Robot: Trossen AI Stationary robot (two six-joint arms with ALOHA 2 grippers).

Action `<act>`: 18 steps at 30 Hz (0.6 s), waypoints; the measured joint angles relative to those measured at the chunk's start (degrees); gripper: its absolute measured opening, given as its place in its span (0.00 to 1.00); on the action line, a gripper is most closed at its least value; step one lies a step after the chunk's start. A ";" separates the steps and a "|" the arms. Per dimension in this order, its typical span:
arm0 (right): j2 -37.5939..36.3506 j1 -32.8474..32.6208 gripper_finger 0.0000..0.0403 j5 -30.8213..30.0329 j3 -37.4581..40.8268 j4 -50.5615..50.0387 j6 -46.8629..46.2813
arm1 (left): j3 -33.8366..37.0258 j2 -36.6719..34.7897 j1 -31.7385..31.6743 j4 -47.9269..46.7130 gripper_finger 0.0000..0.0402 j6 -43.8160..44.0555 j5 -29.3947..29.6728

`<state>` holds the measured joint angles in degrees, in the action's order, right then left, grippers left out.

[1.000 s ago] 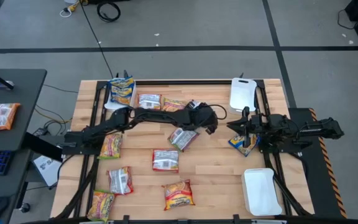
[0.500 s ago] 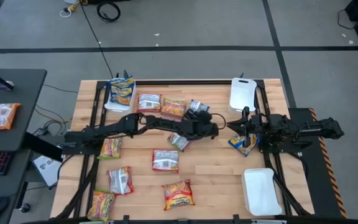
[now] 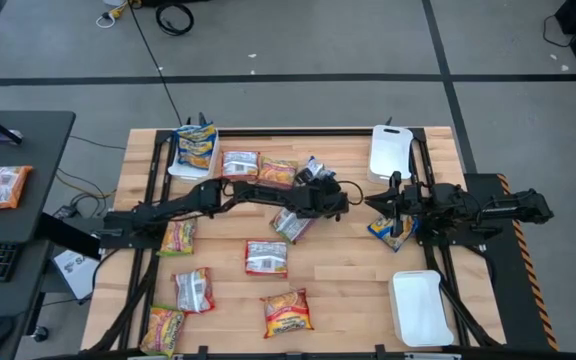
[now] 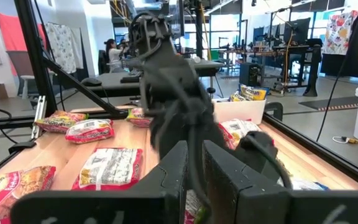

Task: Sort Maruchan noodles
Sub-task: Put the blue noodle pack into the top left white bin

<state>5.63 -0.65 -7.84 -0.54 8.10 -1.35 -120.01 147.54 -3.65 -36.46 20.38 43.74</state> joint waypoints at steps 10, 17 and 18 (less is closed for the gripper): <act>0.00 0.00 0.14 0.00 -0.02 0.00 -0.02 | 0.05 -12.01 -2.58 -2.31 0.04 -16.93 -15.84; 0.00 -0.02 0.14 0.02 0.00 -0.02 -0.02 | 0.04 -19.61 -1.79 -11.51 0.04 -26.96 -25.14; 0.00 0.00 0.14 0.00 0.00 0.00 -0.01 | 0.04 -20.50 -1.59 -13.46 0.03 -28.54 -25.80</act>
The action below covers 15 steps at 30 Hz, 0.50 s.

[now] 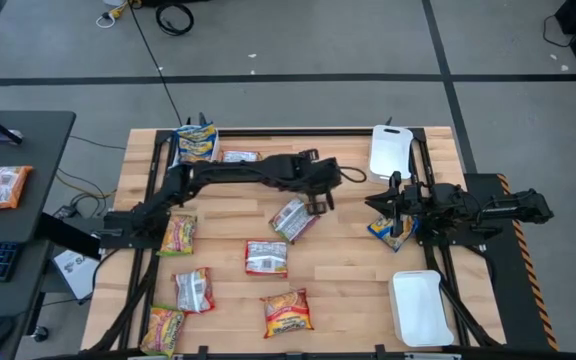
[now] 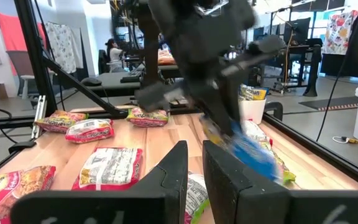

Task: Sort Maruchan noodles
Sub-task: Put the blue noodle pack into the top left white bin

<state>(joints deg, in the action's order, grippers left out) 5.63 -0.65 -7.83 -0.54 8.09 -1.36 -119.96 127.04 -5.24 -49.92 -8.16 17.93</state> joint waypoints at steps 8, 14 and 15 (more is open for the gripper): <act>0.00 -0.01 0.14 0.02 0.00 0.00 0.00 | 0.00 -11.57 -1.13 -26.06 0.03 -1.26 0.55; 0.00 -0.01 0.14 0.02 0.00 -0.02 0.00 | 1.04 -23.25 -6.53 -39.92 0.03 8.28 4.72; 0.00 -0.02 0.14 0.02 0.00 -0.01 0.00 | 2.51 -25.91 -7.70 -39.54 0.03 9.03 4.63</act>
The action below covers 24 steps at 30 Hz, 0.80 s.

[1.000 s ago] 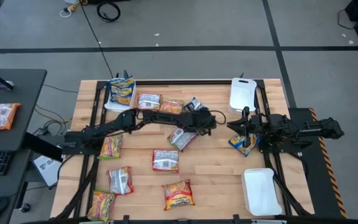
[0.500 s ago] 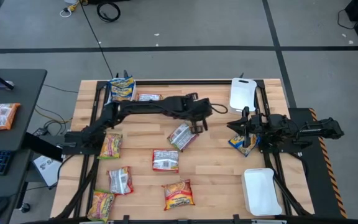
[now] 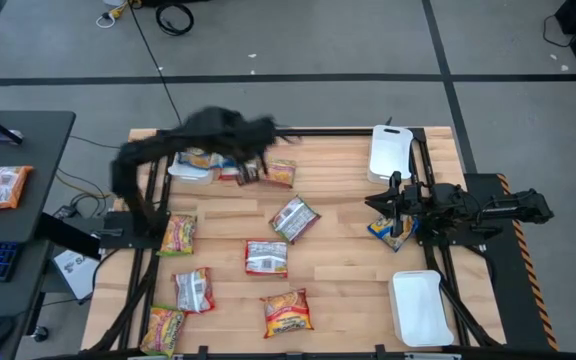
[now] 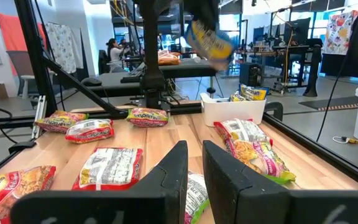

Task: Sort Maruchan noodles
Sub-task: Put the blue noodle pack into the top left white bin

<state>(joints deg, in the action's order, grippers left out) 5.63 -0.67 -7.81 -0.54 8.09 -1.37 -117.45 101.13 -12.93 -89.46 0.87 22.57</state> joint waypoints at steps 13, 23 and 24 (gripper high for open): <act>0.00 0.01 0.14 0.00 0.00 0.40 0.00 | 33.69 -25.15 -18.26 6.88 0.03 -6.03 -2.09; 0.00 0.02 0.14 0.00 0.00 0.40 0.00 | 54.39 -29.08 -29.16 21.15 0.03 -24.08 -6.34; 0.00 0.00 0.14 0.00 -0.02 0.40 0.01 | 55.90 -29.08 -29.90 22.67 0.03 -25.26 -6.36</act>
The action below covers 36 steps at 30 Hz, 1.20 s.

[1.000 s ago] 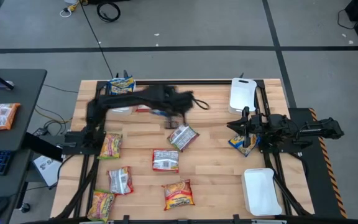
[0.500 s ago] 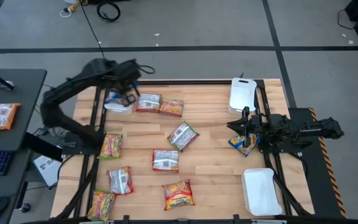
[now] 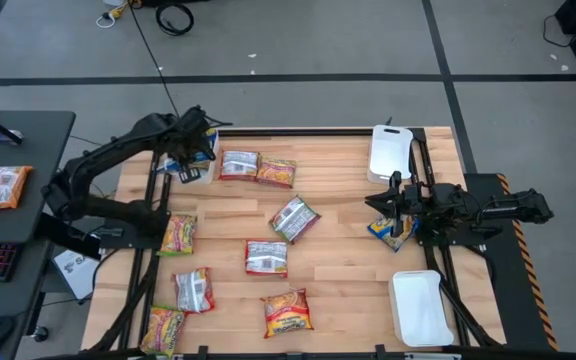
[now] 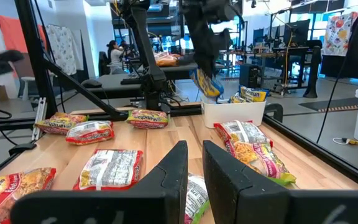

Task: Sort Maruchan noodles
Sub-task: Put the blue noodle pack into the top left white bin

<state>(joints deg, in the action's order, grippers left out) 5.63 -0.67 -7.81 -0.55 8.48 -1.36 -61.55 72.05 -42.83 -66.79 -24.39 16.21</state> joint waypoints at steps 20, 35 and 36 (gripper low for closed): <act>0.00 0.02 0.14 0.00 0.02 -0.02 0.01 | 5.73 0.02 -4.76 21.63 0.04 -4.54 -16.17; 0.00 0.01 0.14 0.00 0.02 -0.02 -0.01 | 8.60 0.00 -8.73 39.92 0.03 15.34 -35.36; 0.00 0.02 0.14 0.00 0.02 -0.02 0.00 | 9.85 0.00 -8.36 41.99 0.03 16.45 -36.27</act>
<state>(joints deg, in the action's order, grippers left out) 5.63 -0.64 -7.81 -0.54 8.47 -1.36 -51.70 72.05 -51.20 -24.80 -7.94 -20.06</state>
